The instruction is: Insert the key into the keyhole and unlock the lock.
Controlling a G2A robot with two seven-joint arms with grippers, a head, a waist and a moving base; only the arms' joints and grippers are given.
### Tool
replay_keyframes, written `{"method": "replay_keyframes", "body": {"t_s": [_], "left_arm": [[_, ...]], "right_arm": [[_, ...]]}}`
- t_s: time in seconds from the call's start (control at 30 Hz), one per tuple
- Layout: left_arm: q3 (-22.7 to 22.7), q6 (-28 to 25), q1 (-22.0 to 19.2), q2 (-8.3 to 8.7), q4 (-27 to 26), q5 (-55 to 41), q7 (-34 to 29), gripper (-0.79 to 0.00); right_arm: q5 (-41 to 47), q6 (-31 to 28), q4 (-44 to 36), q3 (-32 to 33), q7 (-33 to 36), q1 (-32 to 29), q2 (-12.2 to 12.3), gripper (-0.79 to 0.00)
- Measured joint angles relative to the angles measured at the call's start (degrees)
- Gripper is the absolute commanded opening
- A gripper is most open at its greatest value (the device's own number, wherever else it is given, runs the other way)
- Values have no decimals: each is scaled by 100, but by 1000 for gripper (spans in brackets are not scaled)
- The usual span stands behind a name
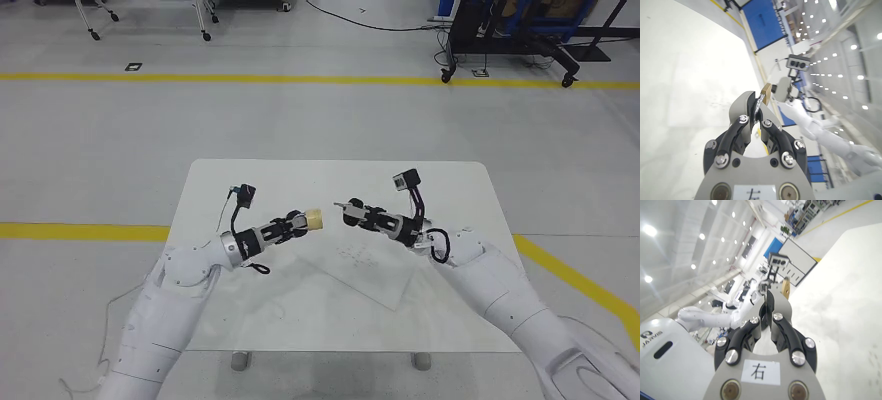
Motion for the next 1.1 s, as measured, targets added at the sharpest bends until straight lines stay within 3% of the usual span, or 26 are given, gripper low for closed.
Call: {"method": "replay_keyframes", "body": {"t_s": [0.1,0.3,0.47,0.73,0.93,1.1], "left_arm": [[108,-245,-203,-31,450,-791,-620,-785],[351,-614,-600,-83,1010,-1335,-1511,-785],[530,-674,-815,-124,1318,-1385,-1664,-785],[627,-657,-1045,-152,1621,-1485,-1701,-785],[667,-400,-1183,-164,1833,-1547,-1643,-785],[758,-208,-1437,-187,2067,-1575,-1871,-785]], "right_arm": [[90,40,157,-148,-73,156,-150,-785],[443,-53,555,-372,98,403,-433,-785],[731,-149,887,-445,216,522,-622,-785],[1048,-207,1225,-489,1072,671,-815,-785],[1073,-37,1085,-457,1746,666,-838,-785],[733,76,842,-354,1845,562,-754,-785]]}}
